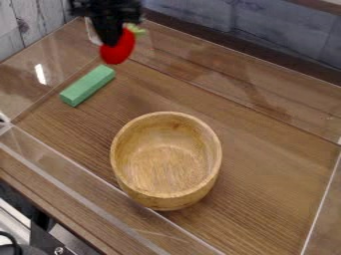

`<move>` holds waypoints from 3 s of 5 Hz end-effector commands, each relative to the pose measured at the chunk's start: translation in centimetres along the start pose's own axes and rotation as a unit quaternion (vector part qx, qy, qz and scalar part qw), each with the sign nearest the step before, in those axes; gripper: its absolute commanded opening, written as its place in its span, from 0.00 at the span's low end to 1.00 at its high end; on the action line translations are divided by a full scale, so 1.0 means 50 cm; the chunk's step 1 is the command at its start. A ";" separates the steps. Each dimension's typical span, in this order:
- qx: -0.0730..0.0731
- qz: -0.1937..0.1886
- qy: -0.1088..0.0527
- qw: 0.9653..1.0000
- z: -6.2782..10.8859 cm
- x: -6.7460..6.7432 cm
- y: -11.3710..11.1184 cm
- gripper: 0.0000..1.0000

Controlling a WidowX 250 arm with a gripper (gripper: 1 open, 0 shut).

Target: Move the red fruit to the left

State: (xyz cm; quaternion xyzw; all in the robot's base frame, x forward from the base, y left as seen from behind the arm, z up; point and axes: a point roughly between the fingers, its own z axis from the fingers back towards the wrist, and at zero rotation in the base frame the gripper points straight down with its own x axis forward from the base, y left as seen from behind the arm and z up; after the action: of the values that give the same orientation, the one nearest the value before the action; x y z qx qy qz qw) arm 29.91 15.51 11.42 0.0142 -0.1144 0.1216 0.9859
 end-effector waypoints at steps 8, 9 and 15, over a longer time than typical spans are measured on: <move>0.029 0.011 0.029 0.999 -0.129 -0.053 0.075 0.00; 0.026 -0.003 0.041 0.999 -0.126 -0.064 0.099 0.00; 0.018 0.010 0.113 0.993 -0.212 -0.118 0.053 0.00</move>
State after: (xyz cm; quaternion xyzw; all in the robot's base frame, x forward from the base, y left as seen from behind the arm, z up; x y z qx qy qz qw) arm 27.30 18.18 2.17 0.0336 -0.0378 0.1319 0.9900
